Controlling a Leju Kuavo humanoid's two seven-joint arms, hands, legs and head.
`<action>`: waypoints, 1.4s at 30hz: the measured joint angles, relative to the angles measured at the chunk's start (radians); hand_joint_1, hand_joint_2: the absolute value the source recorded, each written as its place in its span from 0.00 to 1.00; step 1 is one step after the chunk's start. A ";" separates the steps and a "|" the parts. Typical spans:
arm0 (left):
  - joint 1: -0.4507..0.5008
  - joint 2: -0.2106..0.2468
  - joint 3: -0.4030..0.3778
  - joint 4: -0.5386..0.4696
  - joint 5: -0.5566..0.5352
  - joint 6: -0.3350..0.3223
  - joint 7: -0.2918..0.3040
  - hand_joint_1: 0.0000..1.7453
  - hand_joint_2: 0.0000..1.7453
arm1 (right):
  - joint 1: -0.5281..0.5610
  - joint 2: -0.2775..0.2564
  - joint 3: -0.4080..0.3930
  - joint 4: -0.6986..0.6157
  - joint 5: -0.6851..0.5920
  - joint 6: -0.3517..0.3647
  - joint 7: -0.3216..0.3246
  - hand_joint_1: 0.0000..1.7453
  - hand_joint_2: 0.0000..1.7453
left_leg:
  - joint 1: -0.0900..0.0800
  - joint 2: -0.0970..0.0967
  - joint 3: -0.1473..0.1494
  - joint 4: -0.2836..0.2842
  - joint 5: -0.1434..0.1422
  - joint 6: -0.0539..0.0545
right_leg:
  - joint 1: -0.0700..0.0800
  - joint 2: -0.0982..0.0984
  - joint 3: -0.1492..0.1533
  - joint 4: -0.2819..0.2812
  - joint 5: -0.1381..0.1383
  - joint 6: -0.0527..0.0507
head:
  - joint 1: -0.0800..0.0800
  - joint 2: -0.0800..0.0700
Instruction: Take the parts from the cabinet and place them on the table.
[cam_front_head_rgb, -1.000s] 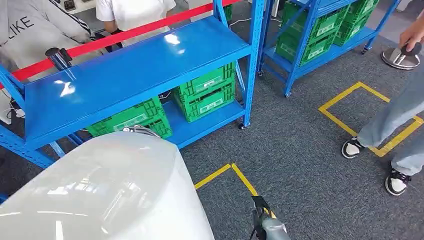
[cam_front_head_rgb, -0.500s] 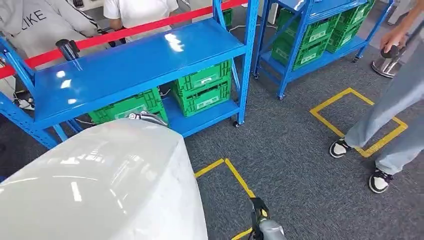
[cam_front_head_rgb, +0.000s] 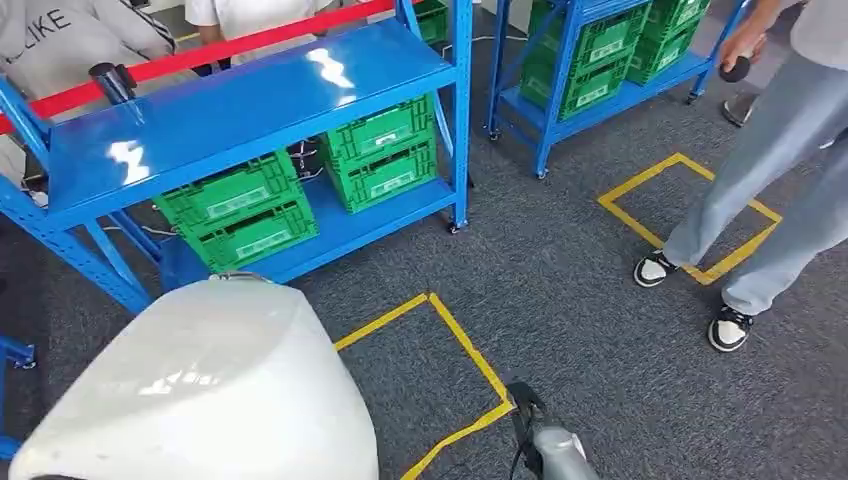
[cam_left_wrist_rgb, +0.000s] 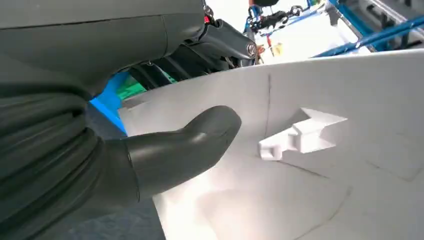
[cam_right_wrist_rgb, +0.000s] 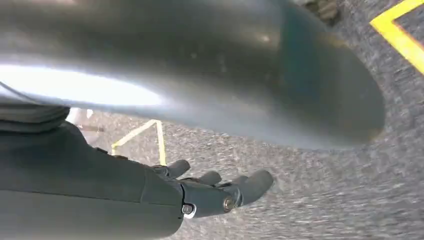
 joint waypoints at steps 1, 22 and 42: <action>0.000 0.000 0.001 0.000 -0.005 -0.007 0.003 1.00 1.00 | 0.000 0.000 0.000 0.000 -0.005 0.000 0.000 0.00 0.00 | 0.005 0.000 -0.009 0.071 -0.062 -0.005 | 0.000 0.000 -0.018 -0.001 0.017 0.000 | 0.000 0.000; 0.002 -0.031 0.017 -0.002 -0.015 -0.078 0.015 1.00 1.00 | 0.005 -0.002 -0.011 0.000 -0.034 -0.001 0.000 0.00 0.00 | -0.011 0.007 0.116 -0.158 0.105 0.041 | 0.006 0.001 0.000 0.119 0.054 0.051 | -0.002 0.000; 0.008 -0.023 0.024 -0.021 -0.031 -0.063 -0.016 1.00 1.00 | 0.005 0.015 -0.024 -0.001 -0.028 0.007 -0.001 0.00 0.00 | -0.050 0.006 0.319 -0.234 -0.021 0.068 | -0.001 -0.011 -0.065 -0.069 0.142 0.028 | -0.001 0.000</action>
